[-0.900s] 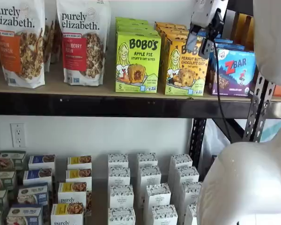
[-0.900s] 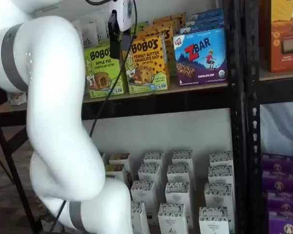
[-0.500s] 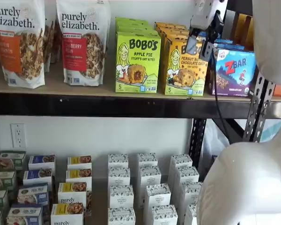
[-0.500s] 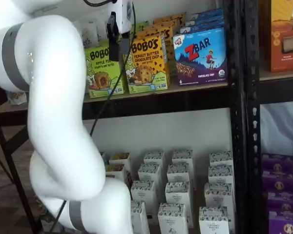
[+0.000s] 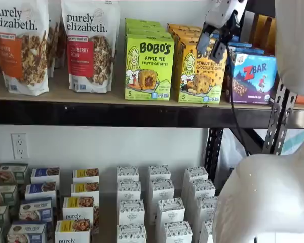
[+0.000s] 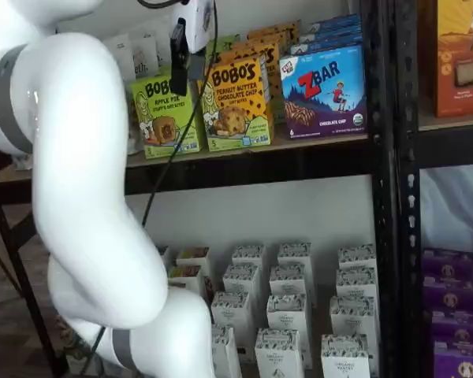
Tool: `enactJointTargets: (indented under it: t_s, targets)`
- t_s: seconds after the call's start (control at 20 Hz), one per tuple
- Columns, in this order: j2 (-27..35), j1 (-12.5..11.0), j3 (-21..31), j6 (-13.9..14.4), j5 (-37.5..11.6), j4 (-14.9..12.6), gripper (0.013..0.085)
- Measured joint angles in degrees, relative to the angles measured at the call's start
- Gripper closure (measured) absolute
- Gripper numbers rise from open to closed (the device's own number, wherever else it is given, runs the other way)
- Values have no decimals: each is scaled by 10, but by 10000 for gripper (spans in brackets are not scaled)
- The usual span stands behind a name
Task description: Pick up the orange box on the top shelf, the fifth box from the left
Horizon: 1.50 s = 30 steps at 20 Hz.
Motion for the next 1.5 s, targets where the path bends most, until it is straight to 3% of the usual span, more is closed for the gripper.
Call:
enactJointTargets:
  t_s: [0.3, 0.5, 0.95, 1.5]
  targets:
    - [-35, -26, 39, -10, -58, 50, 130]
    - [-60, -30, 69, -12, -106, 69, 130]
    - [-65, -22, 90, -12, -174, 75, 130]
    - [-15, -18, 65, -23, -220, 69, 130]
